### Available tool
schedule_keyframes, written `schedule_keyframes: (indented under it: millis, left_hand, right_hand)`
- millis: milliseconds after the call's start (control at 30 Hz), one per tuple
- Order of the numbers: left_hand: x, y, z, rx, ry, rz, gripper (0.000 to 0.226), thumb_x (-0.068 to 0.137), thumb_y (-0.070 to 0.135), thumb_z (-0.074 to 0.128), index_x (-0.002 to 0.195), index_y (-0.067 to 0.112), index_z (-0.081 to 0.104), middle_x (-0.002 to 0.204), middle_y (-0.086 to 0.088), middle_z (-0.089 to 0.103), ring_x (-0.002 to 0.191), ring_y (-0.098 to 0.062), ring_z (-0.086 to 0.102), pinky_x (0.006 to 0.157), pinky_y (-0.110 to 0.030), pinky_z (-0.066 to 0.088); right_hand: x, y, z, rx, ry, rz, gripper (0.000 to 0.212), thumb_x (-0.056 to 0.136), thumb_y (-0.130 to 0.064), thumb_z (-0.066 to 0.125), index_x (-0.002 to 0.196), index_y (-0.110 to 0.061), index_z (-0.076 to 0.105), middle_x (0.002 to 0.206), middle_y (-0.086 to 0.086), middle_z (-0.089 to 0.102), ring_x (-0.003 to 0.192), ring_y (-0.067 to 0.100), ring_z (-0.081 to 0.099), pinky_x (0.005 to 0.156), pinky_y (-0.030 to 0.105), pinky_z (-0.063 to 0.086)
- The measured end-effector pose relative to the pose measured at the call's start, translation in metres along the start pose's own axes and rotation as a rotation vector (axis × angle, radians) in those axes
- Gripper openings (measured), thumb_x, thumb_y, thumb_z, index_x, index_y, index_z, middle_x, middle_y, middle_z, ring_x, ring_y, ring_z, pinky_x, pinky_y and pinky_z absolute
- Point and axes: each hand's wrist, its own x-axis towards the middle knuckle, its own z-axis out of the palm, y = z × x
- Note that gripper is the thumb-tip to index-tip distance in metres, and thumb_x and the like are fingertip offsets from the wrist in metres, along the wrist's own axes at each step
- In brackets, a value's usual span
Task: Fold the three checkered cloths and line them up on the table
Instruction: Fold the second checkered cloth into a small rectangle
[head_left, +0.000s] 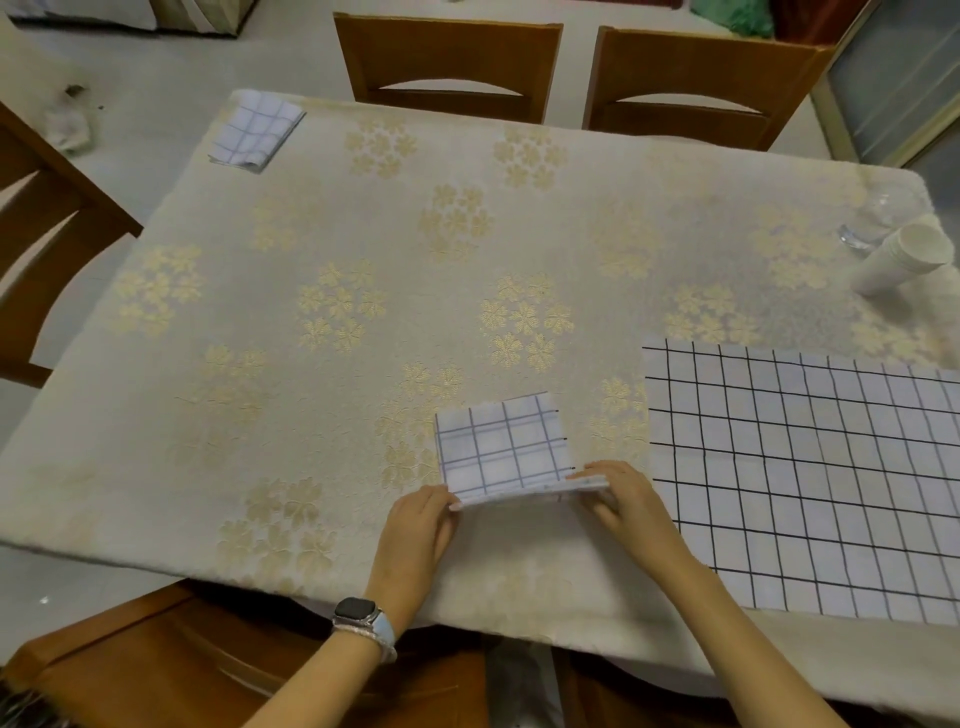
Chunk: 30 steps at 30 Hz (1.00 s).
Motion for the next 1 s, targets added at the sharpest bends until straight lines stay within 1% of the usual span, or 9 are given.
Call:
schedule_keyframes:
  millis: [67, 133, 233, 467, 567, 700, 800, 900, 1000]
  left_hand:
    - [0.004, 0.004, -0.002, -0.075, 0.014, -0.092, 0.030, 0.094, 0.036, 0.040, 0.094, 0.016, 0.063, 0.084, 0.002, 0.063, 0.076, -0.016, 0.058, 0.070, -0.031, 0.049]
    - [0.010, 0.008, -0.004, -0.124, 0.046, -0.168, 0.021, 0.096, 0.031, 0.047, 0.086, 0.017, 0.059, 0.075, 0.004, 0.059, 0.069, -0.014, 0.055, 0.062, -0.030, 0.047]
    - [0.024, 0.012, -0.006, -0.180, 0.086, -0.288, 0.016, 0.097, 0.025, 0.054, 0.083, 0.019, 0.056, 0.067, 0.006, 0.057, 0.058, -0.011, 0.053, 0.053, -0.023, 0.040]
    - [0.049, 0.015, -0.002, -0.181, 0.159, -0.495, 0.014, 0.096, 0.025, 0.058, 0.084, 0.019, 0.058, 0.071, 0.005, 0.062, 0.063, -0.013, 0.060, 0.056, -0.031, 0.052]
    - [0.051, 0.014, 0.003, -0.117, 0.150, -0.540, 0.016, 0.095, 0.025, 0.058, 0.080, 0.019, 0.057, 0.066, 0.005, 0.060, 0.059, -0.014, 0.058, 0.050, -0.028, 0.047]
    - [0.049, 0.014, 0.005, -0.050, 0.150, -0.547, 0.013, 0.095, 0.028, 0.058, 0.085, 0.020, 0.055, 0.065, 0.006, 0.056, 0.057, -0.013, 0.054, 0.049, -0.023, 0.039]
    - [0.049, 0.014, 0.007, 0.036, 0.203, -0.481, 0.015, 0.091, 0.024, 0.063, 0.101, 0.017, 0.053, 0.080, 0.004, 0.058, 0.071, -0.015, 0.054, 0.059, -0.028, 0.047]
    - [0.052, 0.014, 0.011, 0.198, 0.269, -0.151, 0.030, 0.079, 0.003, 0.072, 0.106, 0.009, 0.060, 0.100, -0.006, 0.061, 0.089, -0.022, 0.057, 0.076, -0.032, 0.050]
    - [0.060, 0.010, 0.022, 0.340, 0.165, 0.098, 0.042, 0.084, 0.009, 0.068, 0.124, 0.005, 0.059, 0.133, -0.017, 0.058, 0.122, -0.033, 0.056, 0.102, -0.043, 0.047]
  right_hand:
    - [0.011, -0.007, -0.001, -0.020, 0.035, 0.061, 0.013, 0.090, -0.018, 0.066, 0.102, -0.014, 0.070, 0.096, 0.001, 0.063, 0.095, 0.022, 0.058, 0.082, 0.032, 0.047]
    - [0.023, -0.012, 0.000, -0.034, 0.058, 0.093, 0.009, 0.092, -0.026, 0.064, 0.092, -0.017, 0.066, 0.078, -0.007, 0.055, 0.081, 0.020, 0.053, 0.068, 0.032, 0.043]
    - [0.040, -0.016, 0.004, -0.077, 0.073, 0.168, 0.026, 0.095, -0.041, 0.055, 0.080, -0.021, 0.050, 0.069, -0.006, 0.050, 0.069, 0.017, 0.048, 0.055, 0.027, 0.034]
    - [0.065, -0.021, 0.014, -0.184, 0.134, 0.226, 0.028, 0.097, -0.045, 0.051, 0.084, -0.020, 0.052, 0.068, 0.000, 0.056, 0.065, 0.021, 0.053, 0.052, 0.032, 0.040]
    - [0.069, -0.024, 0.017, -0.236, 0.144, 0.229, 0.029, 0.096, -0.044, 0.052, 0.081, -0.020, 0.051, 0.064, 0.000, 0.055, 0.062, 0.022, 0.052, 0.051, 0.030, 0.033]
    - [0.072, -0.030, 0.018, -0.278, 0.164, 0.238, 0.031, 0.096, -0.045, 0.053, 0.081, -0.017, 0.055, 0.063, 0.002, 0.056, 0.061, 0.023, 0.052, 0.052, 0.030, 0.036]
    - [0.074, -0.031, 0.018, -0.304, 0.169, 0.229, 0.032, 0.095, -0.044, 0.054, 0.080, -0.015, 0.056, 0.062, 0.003, 0.057, 0.060, 0.023, 0.052, 0.052, 0.030, 0.035]
    - [0.075, -0.032, 0.018, -0.322, 0.160, 0.222, 0.032, 0.096, -0.043, 0.054, 0.081, -0.015, 0.056, 0.063, 0.004, 0.057, 0.060, 0.024, 0.052, 0.055, 0.030, 0.034]
    - [0.075, -0.031, 0.018, -0.335, 0.166, 0.215, 0.031, 0.096, -0.043, 0.054, 0.080, -0.016, 0.054, 0.062, 0.002, 0.056, 0.060, 0.023, 0.051, 0.057, 0.030, 0.032]
